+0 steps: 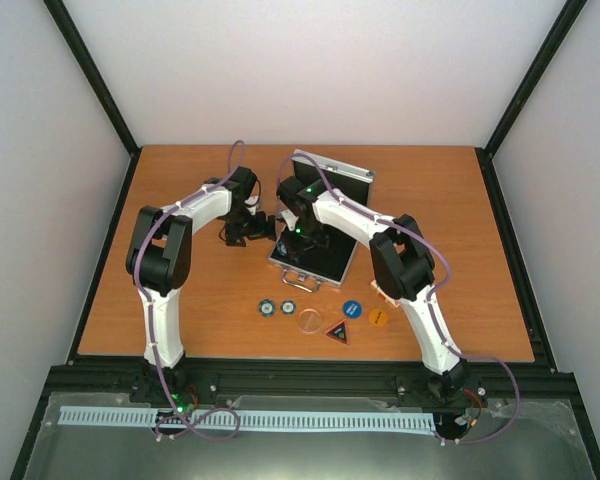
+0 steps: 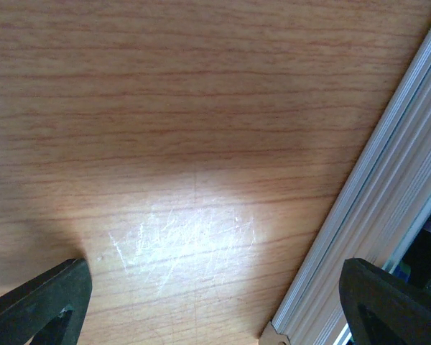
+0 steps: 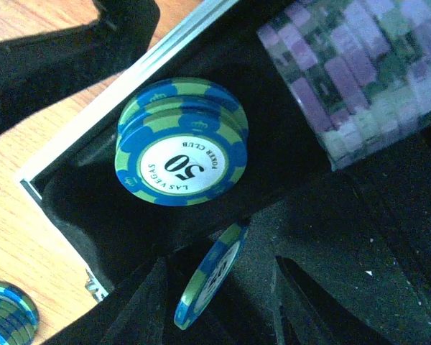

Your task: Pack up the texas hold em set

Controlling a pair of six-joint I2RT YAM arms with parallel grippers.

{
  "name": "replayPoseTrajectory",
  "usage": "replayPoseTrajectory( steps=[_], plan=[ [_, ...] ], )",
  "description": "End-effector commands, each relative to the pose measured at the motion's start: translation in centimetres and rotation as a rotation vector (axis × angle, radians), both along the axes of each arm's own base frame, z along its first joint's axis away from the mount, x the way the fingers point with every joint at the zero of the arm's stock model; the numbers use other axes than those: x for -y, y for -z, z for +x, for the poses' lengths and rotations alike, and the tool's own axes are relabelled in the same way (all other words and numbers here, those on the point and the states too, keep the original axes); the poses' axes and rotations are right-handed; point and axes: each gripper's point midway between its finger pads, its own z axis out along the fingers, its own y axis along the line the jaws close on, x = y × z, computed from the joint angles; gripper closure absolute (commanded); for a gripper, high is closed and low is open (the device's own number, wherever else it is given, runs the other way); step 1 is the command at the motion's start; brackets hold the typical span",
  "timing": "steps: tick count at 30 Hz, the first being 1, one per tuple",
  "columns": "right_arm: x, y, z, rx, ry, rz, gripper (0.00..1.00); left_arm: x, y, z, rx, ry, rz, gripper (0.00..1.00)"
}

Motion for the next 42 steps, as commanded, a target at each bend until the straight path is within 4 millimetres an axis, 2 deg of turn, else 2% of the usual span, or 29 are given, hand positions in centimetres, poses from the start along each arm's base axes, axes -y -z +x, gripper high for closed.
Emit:
replayPoseTrajectory(
  steps=[1, 3, 6, 10, 16, 23, 27, 33, 37, 42],
  plan=[
    [-0.1, 0.2, -0.3, -0.003, -0.016, -0.019, 0.63, 1.4, 5.9, -3.4, -0.146, 0.056, -0.012, 0.02],
    [-0.1, 0.0, -0.3, -0.001, -0.018, -0.018, 0.7, 1.3, 5.8, -3.3, -0.144, 0.057, -0.011, 0.03],
    [0.0, -0.1, -0.3, 0.004, -0.019, -0.023, 0.75, 1.3, 5.7, -3.3, -0.141, 0.056, -0.011, 0.02],
    [0.2, -0.3, -0.2, 0.012, -0.019, -0.028, 0.97, 1.2, 5.7, -3.3, -0.141, 0.056, -0.007, 0.02],
    [0.7, -1.0, 0.2, 0.044, -0.016, -0.052, 0.97, 1.2, 5.4, -3.1, -0.131, 0.058, -0.006, 0.02],
    [1.6, -3.9, 1.1, 0.128, -0.011, -0.082, 0.97, 1.4, 4.9, -2.8, -0.118, 0.059, -0.012, 0.02],
    [1.3, -5.1, 1.8, 0.173, -0.024, -0.066, 0.97, 1.1, 4.4, -2.6, -0.106, 0.053, -0.012, 0.02],
    [0.3, -5.4, 2.7, 0.198, -0.042, -0.039, 0.97, -0.4, 3.2, -2.2, -0.089, -0.003, -0.04, 0.02],
    [-0.6, -5.8, 4.3, 0.248, -0.045, -0.026, 0.97, -1.7, 2.8, -1.7, -0.08, -0.044, -0.054, 0.02],
    [-1.1, -5.1, 5.3, 0.287, -0.065, -0.038, 0.97, -2.8, 2.5, -1.3, -0.069, -0.078, -0.056, 0.02]
  ],
)
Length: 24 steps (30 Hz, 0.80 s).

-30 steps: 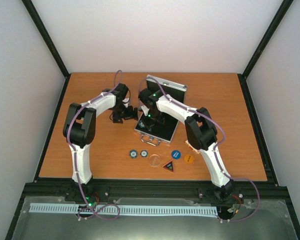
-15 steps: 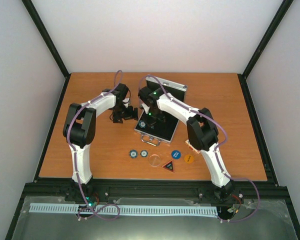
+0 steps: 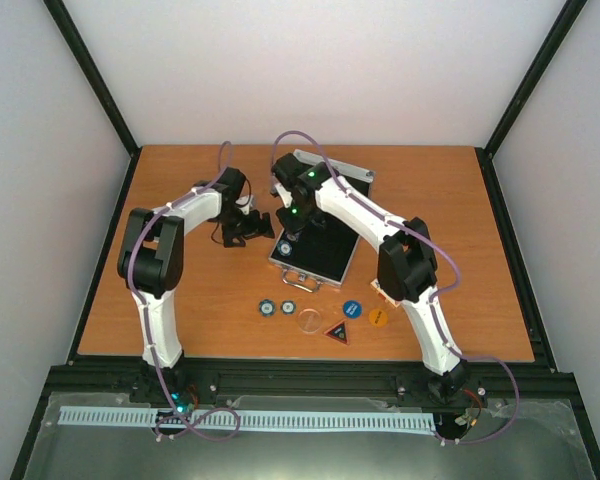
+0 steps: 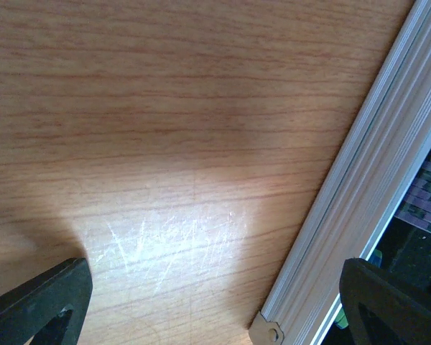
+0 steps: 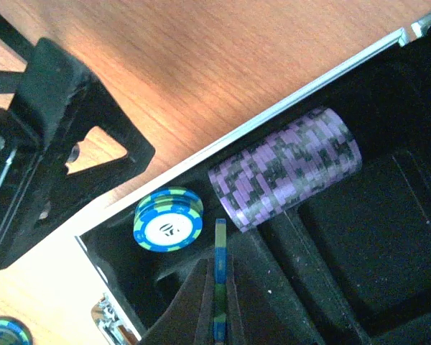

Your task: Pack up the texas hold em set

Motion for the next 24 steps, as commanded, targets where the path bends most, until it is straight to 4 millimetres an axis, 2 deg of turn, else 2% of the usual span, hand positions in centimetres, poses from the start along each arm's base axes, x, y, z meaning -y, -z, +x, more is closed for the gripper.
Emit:
replayPoseTrajectory(
  steps=[1, 6, 12, 24],
  plan=[
    [-0.5, 1.5, 0.9, 0.035, -0.029, -0.036, 0.97, -1.8, 3.0, -1.8, -0.092, -0.035, 0.029, 0.02],
    [-0.6, 2.9, 0.4, 0.046, -0.051, -0.087, 0.97, -2.5, 2.3, -1.4, -0.075, -0.064, 0.018, 0.02],
    [-1.6, 3.5, -0.3, 0.071, -0.087, -0.109, 0.97, -2.8, 2.3, -1.1, -0.074, -0.077, 0.014, 0.02],
    [-0.1, 5.8, 0.7, 0.126, -0.107, -0.221, 0.97, -2.7, 2.4, -1.5, -0.083, -0.078, 0.005, 0.02]
  ],
)
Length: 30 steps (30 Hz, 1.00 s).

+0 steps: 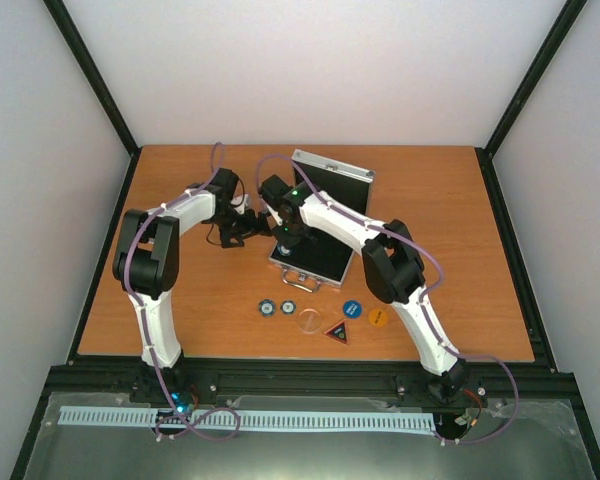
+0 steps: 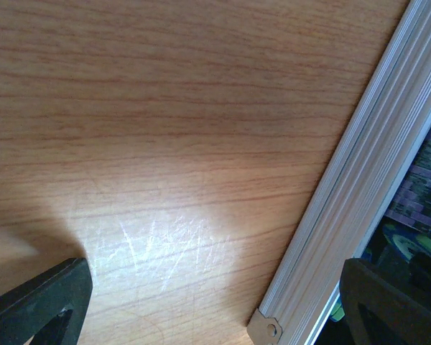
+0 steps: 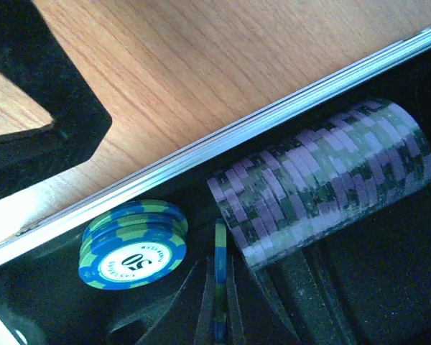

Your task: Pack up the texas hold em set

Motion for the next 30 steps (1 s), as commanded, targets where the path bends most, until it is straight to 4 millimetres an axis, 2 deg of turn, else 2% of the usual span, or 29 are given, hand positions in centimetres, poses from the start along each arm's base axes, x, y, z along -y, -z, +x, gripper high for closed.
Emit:
replayPoseTrajectory(
  steps=[1, 7, 15, 22, 24, 26, 28, 30],
  plan=[
    [0.4, 1.2, 1.1, 0.05, -0.017, -0.052, 0.97, -2.0, 2.8, -1.8, -0.095, -0.038, 0.073, 0.02],
    [-0.3, 1.8, 1.4, 0.048, -0.024, -0.037, 0.97, -1.9, 3.1, -1.7, -0.105, -0.038, 0.069, 0.02],
    [0.0, 3.1, 2.2, 0.041, -0.02, -0.037, 0.97, -1.8, 3.5, -1.9, -0.119, -0.038, 0.067, 0.02],
    [-0.5, 2.5, 3.0, 0.062, -0.016, -0.015, 0.97, -1.8, 3.9, -2.1, -0.134, -0.038, 0.063, 0.02],
    [-0.4, 2.9, 3.0, 0.056, -0.015, -0.021, 0.97, -1.8, 4.0, -2.0, -0.136, -0.038, 0.065, 0.02],
    [-0.3, 3.3, 3.1, 0.055, -0.012, -0.025, 0.93, -1.8, 4.0, -2.1, -0.138, -0.036, 0.064, 0.02],
    [-0.2, 3.5, 3.5, 0.062, -0.005, -0.03, 0.8, -1.8, 4.0, -2.1, -0.139, -0.035, 0.068, 0.02],
    [-0.1, 3.5, 3.9, 0.067, 0.006, -0.03, 0.75, -1.9, 4.1, -2.3, -0.143, -0.034, 0.074, 0.02]
  ],
)
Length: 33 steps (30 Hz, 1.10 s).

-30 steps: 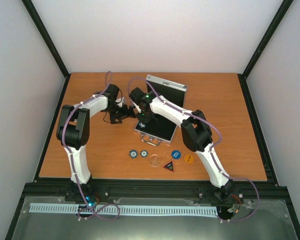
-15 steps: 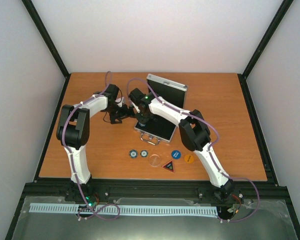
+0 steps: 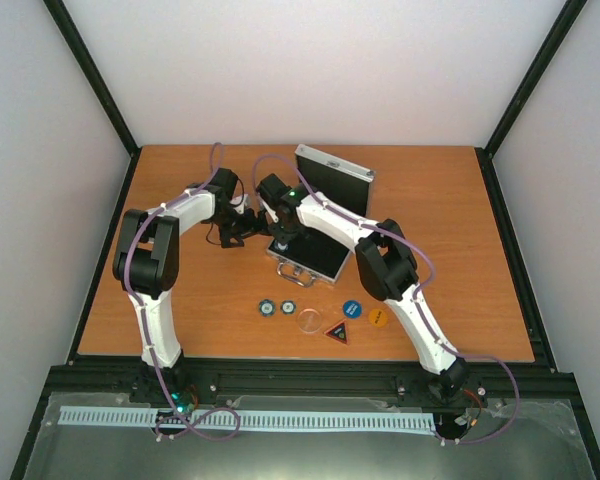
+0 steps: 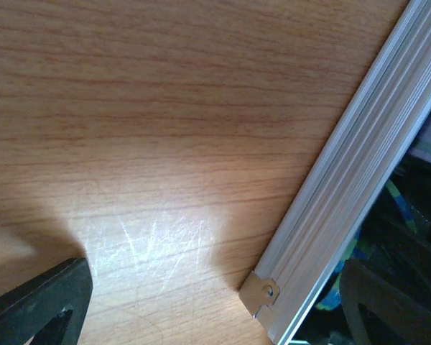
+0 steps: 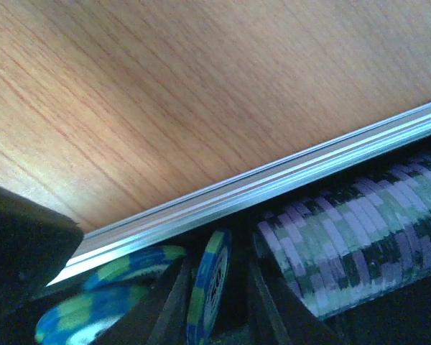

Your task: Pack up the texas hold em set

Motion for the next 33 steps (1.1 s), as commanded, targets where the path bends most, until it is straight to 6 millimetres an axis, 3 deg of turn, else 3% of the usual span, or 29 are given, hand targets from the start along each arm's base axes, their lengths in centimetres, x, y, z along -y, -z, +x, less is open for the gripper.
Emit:
replayPoseTrajectory(
  steps=[1, 10, 25, 33],
  plan=[
    [1.2, 1.8, 1.3, 0.006, 0.031, -0.051, 0.72, -1.9, 4.1, -2.4, -0.138, -0.023, 0.082, 0.02],
    [1.9, -0.4, 2.2, 0.076, 0.065, -0.068, 0.67, -1.9, 4.2, -2.3, -0.143, -0.023, 0.084, 0.02],
    [5.7, -2.1, 4.5, 0.224, 0.18, -0.177, 0.66, -2.0, 4.1, -2.3, -0.143, -0.021, 0.091, 0.02],
    [6.8, -3.1, 5.7, 0.266, 0.25, -0.18, 0.67, -2.1, 4.0, -2.3, -0.141, -0.02, 0.096, 0.02]
  ],
)
